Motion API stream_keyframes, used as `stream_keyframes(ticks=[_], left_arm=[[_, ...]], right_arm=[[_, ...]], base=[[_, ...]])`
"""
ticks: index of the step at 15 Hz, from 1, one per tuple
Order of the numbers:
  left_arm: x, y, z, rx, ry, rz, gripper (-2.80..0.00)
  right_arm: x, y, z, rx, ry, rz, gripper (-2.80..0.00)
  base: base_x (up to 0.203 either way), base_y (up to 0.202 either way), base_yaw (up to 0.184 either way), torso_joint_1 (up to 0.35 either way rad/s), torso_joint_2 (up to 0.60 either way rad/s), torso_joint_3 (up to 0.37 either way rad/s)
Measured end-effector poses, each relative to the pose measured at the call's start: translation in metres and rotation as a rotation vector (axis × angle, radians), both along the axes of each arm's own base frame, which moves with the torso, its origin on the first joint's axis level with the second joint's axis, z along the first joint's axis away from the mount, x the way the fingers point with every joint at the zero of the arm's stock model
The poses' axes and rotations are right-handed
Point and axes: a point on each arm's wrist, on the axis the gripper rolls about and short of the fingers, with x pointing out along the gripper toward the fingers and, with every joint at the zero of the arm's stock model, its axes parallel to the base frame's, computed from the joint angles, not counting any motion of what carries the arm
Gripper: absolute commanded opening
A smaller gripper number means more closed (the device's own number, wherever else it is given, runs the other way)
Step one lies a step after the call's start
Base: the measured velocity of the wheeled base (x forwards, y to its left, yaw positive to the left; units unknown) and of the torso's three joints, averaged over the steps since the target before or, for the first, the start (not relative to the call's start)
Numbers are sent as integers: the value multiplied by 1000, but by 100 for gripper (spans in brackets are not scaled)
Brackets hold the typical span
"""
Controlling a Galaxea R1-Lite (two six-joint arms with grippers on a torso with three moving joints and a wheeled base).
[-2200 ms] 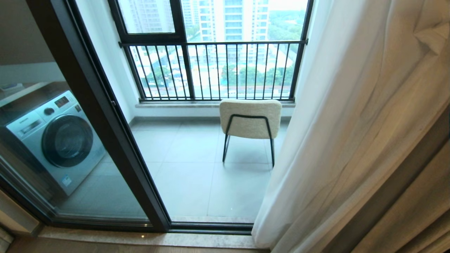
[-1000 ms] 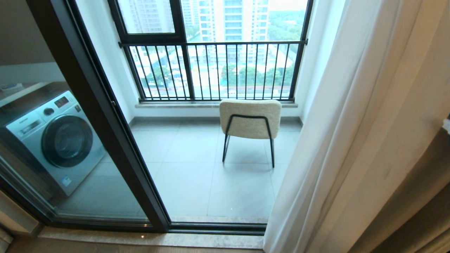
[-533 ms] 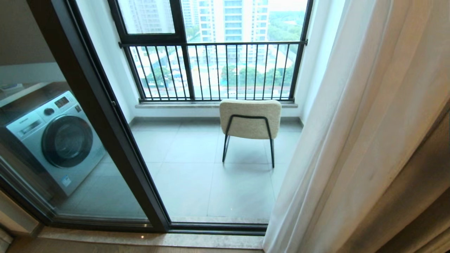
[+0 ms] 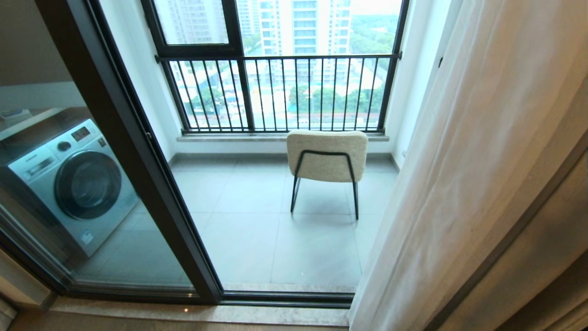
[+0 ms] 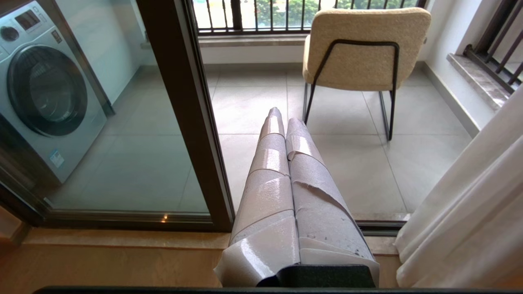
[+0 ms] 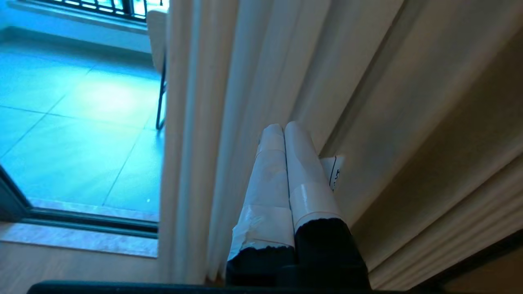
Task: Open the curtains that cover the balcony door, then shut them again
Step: Pull the inner curtains open on both sides
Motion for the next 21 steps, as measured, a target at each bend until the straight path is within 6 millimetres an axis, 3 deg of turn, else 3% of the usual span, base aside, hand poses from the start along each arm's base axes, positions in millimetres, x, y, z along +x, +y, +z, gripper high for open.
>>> stream_keyframes(ticks=[9, 14, 21], left_arm=[[0, 0, 0, 0, 0, 0, -280], [0, 0, 0, 0, 0, 0, -280], [0, 0, 0, 0, 0, 0, -280]], right_arm=[[-2, -4, -27, -16, -3, 8, -280], [-22, -4, -54, 15, 53, 41, -280], [-25, -4, -59, 107, 23, 48, -280]], base=[[0, 0, 0, 0, 0, 0], [0, 0, 0, 0, 0, 0], [0, 0, 0, 0, 0, 0]])
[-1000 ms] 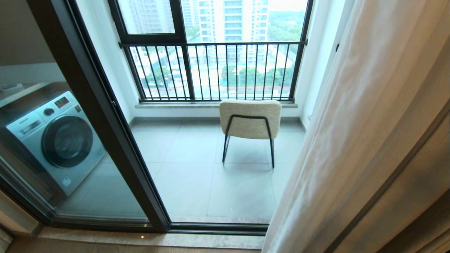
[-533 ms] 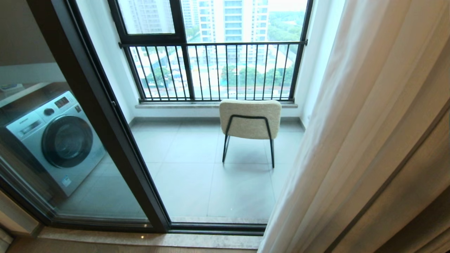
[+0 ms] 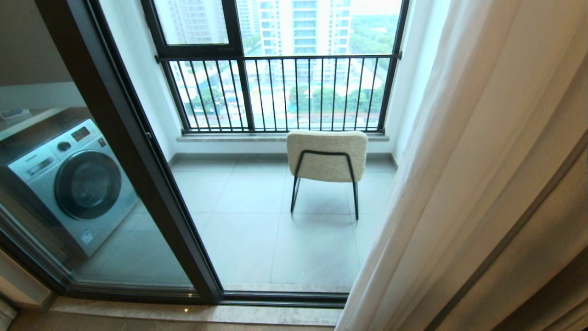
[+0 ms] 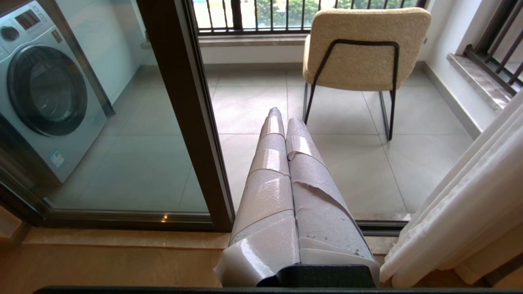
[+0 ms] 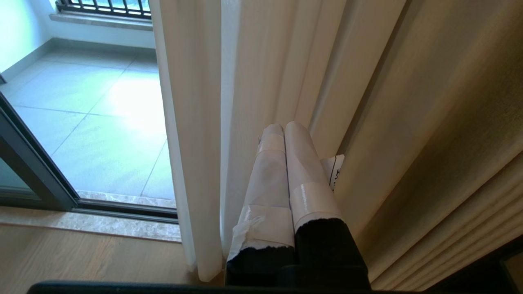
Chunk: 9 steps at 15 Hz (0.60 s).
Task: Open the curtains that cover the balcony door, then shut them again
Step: Pull the inner curtains open on both sides
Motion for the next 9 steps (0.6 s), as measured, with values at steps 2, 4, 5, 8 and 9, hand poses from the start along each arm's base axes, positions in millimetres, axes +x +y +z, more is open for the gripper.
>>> stream_keyframes(ticks=[2, 4, 5, 8, 9], left_arm=[[0, 0, 0, 0, 0, 0, -280], [0, 0, 0, 0, 0, 0, -280], [0, 0, 0, 0, 0, 0, -280], [0, 0, 0, 0, 0, 0, -280], [0, 0, 0, 0, 0, 0, -280]], right_arm=[[0, 0, 0, 1, 0, -1, -280], [0, 0, 0, 1, -1, -2, -280], [0, 0, 0, 1, -1, -2, -280], [0, 0, 0, 1, -1, -2, -280], [0, 0, 0, 0, -1, -2, -280]], base=[[0, 0, 0, 0, 0, 0], [0, 0, 0, 0, 0, 0], [0, 0, 0, 0, 0, 0], [0, 0, 0, 0, 0, 0], [0, 0, 0, 0, 0, 0]])
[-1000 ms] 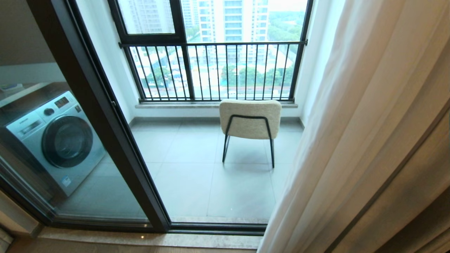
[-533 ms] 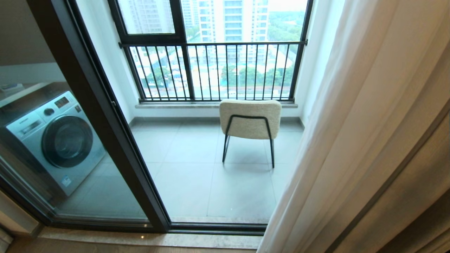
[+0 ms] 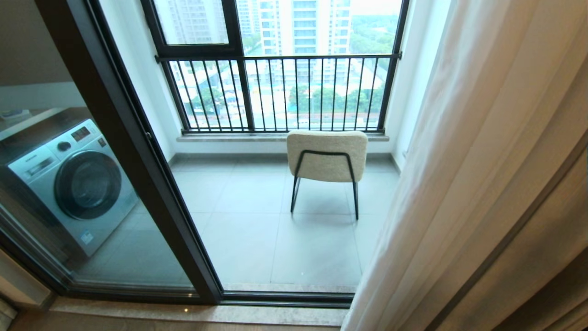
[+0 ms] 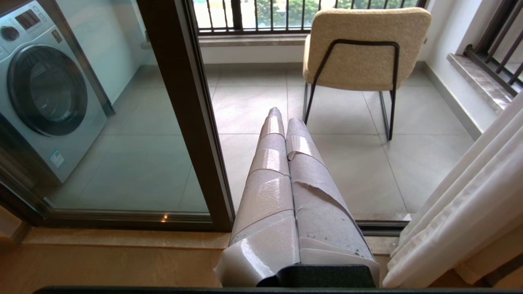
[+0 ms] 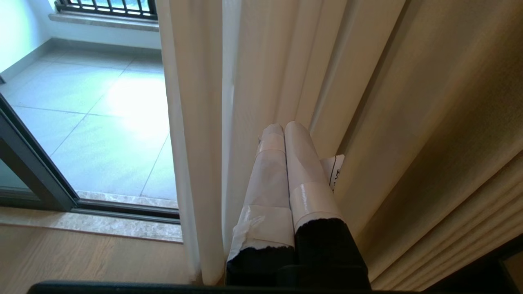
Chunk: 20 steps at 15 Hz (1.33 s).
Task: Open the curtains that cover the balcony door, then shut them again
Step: Pull the inner curtains open on both sides
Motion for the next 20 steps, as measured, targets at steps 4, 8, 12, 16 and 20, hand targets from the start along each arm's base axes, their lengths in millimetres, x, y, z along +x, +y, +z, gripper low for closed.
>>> stream_keyframes(ticks=[4, 8, 12, 16, 20], left_arm=[[0, 0, 0, 0, 0, -1, -280], [0, 0, 0, 0, 0, 0, -280], [0, 0, 0, 0, 0, 0, -280], [0, 0, 0, 0, 0, 0, -280], [0, 0, 0, 0, -1, -1, -280]], right_arm=[[0, 0, 0, 0, 0, 0, -280], [0, 0, 0, 1, -1, 0, -280], [0, 0, 0, 3, -1, 3, -280], [0, 0, 0, 0, -1, 3, -280], [0, 0, 0, 8, -1, 2, -280]], base=[[0, 0, 0, 0, 0, 0], [0, 0, 0, 0, 0, 0], [0, 0, 0, 0, 0, 0], [0, 0, 0, 0, 0, 0], [0, 0, 0, 0, 0, 0]])
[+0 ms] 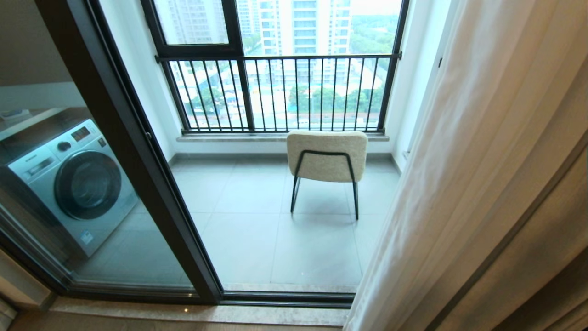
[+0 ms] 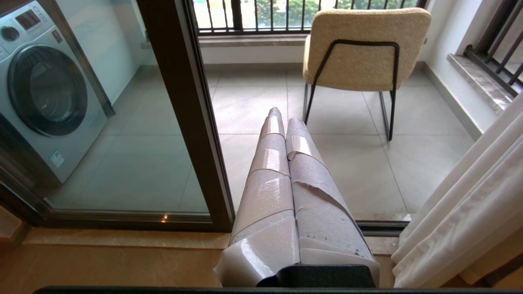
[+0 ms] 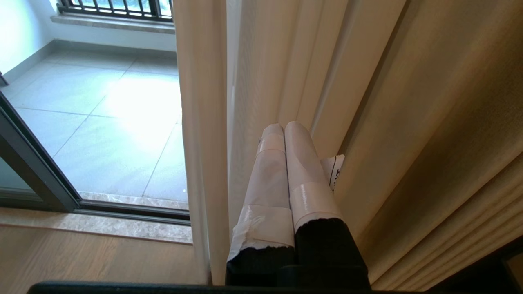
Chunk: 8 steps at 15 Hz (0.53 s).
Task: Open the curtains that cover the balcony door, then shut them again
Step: Pull the inner curtains open on both sides
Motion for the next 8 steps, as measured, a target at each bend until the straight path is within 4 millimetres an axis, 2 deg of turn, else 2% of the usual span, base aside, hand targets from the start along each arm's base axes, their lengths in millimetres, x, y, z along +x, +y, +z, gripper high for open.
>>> stream_keyframes(ticks=[5, 8], left_arm=[[0, 0, 0, 0, 0, 0, -280], [0, 0, 0, 0, 0, 1, -280]], right_arm=[[0, 1, 3, -88, -26, 24, -280], [-6, 3, 23, -96, -110, 110, -280]], base=[[0, 0, 0, 0, 0, 0], [0, 0, 0, 0, 0, 0]])
